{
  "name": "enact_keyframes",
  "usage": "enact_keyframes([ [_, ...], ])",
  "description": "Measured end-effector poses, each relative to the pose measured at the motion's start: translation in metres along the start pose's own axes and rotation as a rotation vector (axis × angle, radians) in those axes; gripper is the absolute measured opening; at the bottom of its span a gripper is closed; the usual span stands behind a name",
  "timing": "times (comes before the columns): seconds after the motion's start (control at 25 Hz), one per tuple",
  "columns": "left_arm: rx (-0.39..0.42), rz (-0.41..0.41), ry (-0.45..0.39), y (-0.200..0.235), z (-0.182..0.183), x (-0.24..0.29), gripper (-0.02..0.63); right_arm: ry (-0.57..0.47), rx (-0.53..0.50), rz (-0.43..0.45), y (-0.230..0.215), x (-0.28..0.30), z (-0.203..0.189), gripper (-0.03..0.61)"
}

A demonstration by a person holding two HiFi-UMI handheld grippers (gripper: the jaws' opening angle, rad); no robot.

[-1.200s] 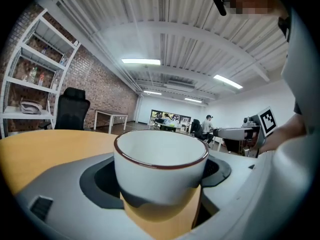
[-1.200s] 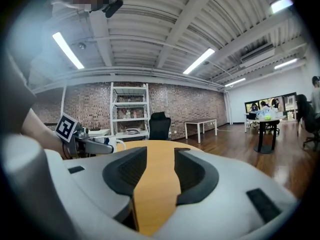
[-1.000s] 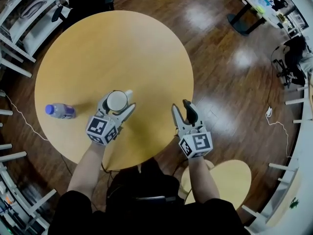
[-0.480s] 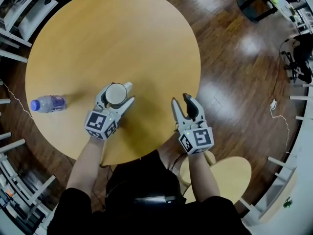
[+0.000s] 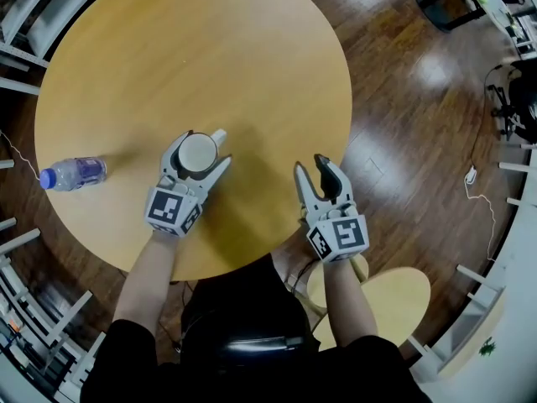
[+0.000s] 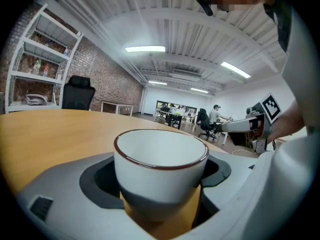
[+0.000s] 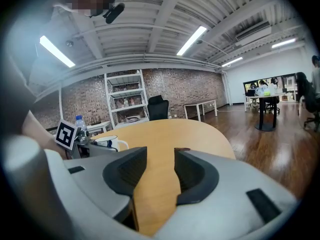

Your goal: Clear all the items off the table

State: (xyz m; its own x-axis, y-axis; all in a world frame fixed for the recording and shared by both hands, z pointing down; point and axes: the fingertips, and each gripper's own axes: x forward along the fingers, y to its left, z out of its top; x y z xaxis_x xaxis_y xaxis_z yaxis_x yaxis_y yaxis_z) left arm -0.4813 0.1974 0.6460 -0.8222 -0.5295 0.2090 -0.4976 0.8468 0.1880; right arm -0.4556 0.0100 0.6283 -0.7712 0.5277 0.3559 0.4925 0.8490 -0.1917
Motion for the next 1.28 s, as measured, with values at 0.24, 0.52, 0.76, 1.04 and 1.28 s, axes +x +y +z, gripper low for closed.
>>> enact_keyframes([
  [0.24, 0.068, 0.05, -0.022, 0.002, -0.003, 0.002, 0.41, 0.021, 0.017, 0.007, 0.006, 0.004, -0.013, 0.178],
  [0.52, 0.065, 0.049, -0.023, 0.003, -0.005, 0.004, 0.419, 0.035, 0.014, 0.017, 0.017, 0.009, -0.019, 0.178],
  [0.76, 0.052, 0.029, 0.007, -0.002, 0.0, -0.006, 0.48, 0.015, -0.001, 0.007, 0.023, 0.009, -0.008, 0.178],
  [1.04, 0.028, 0.035, -0.093, 0.003, 0.046, -0.038, 0.423, -0.06, -0.01, -0.035, 0.03, -0.004, 0.02, 0.178],
  [1.28, 0.041, 0.007, -0.151, -0.005, 0.089, -0.075, 0.258, -0.162, -0.029, -0.069, 0.049, -0.032, 0.065, 0.178],
])
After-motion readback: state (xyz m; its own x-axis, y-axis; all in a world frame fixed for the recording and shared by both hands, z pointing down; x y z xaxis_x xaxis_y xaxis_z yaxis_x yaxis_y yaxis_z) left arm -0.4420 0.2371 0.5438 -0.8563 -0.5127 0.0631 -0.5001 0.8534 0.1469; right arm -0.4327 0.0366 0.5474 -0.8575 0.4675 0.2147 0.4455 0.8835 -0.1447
